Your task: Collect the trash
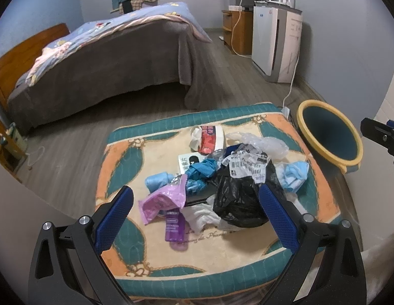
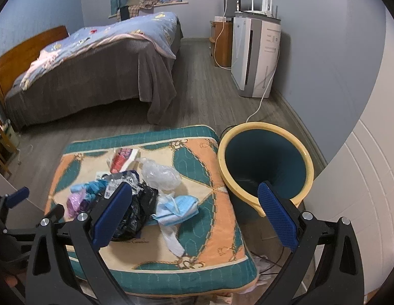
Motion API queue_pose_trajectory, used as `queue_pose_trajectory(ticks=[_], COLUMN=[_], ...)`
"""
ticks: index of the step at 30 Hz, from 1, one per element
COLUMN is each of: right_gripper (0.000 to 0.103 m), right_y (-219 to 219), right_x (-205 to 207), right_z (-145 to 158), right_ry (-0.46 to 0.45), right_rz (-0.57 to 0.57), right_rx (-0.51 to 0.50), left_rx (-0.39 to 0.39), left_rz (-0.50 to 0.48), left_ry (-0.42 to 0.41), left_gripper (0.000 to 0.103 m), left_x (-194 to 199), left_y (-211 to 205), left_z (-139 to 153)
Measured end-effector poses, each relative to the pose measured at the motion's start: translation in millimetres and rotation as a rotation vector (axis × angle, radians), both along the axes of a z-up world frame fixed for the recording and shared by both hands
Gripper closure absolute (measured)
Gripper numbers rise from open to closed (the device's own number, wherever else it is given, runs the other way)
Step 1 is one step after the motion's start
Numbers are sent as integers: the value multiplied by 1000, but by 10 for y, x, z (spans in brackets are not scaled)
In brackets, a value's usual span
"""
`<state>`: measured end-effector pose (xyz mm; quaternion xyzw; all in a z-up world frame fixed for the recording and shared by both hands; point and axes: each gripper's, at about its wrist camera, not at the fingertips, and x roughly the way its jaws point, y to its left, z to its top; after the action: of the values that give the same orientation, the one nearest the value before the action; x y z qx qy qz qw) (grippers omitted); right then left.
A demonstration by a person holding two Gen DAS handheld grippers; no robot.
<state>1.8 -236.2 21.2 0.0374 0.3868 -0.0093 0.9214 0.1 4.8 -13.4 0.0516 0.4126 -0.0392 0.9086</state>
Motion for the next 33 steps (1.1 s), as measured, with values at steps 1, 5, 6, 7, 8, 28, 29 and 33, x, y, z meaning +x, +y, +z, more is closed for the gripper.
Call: queue_pose_trajectory(ticks=[1, 5, 6, 7, 8, 28, 29, 33], right_gripper=[6, 6, 6, 6, 6, 12, 13, 26], right_y=[-3, -9, -18, -39, -49, -165, -152, -86], right_x=[-1, 7, 10, 5, 3, 846, 870, 943], right_z=[9, 61, 70, 79, 83, -768, -839, -1072], right_ry=[-1, -22, -27, -31, -31, 252, 268, 324], right_rz=[-5, -26, -22, -20, -17, -61, -56, -36], right_rx=[-8, -54, -46, -18, -5, 75, 74, 93], left_rx=[-21, 7, 1, -19, -37, -83, -79, -34], left_rz=[-3, -14, -18, -21, -24, -184, -193, -222], left_ry=[3, 24, 30, 34, 30, 109, 120, 151], left_gripper=[5, 5, 5, 5, 5, 8, 8, 8], left_x=[4, 34, 39, 42, 42, 414, 416, 450], left_y=[16, -6, -9, -2, 5, -309, -350, -476], left_z=[-5, -47, -51, -58, -56, -428, -476, -645])
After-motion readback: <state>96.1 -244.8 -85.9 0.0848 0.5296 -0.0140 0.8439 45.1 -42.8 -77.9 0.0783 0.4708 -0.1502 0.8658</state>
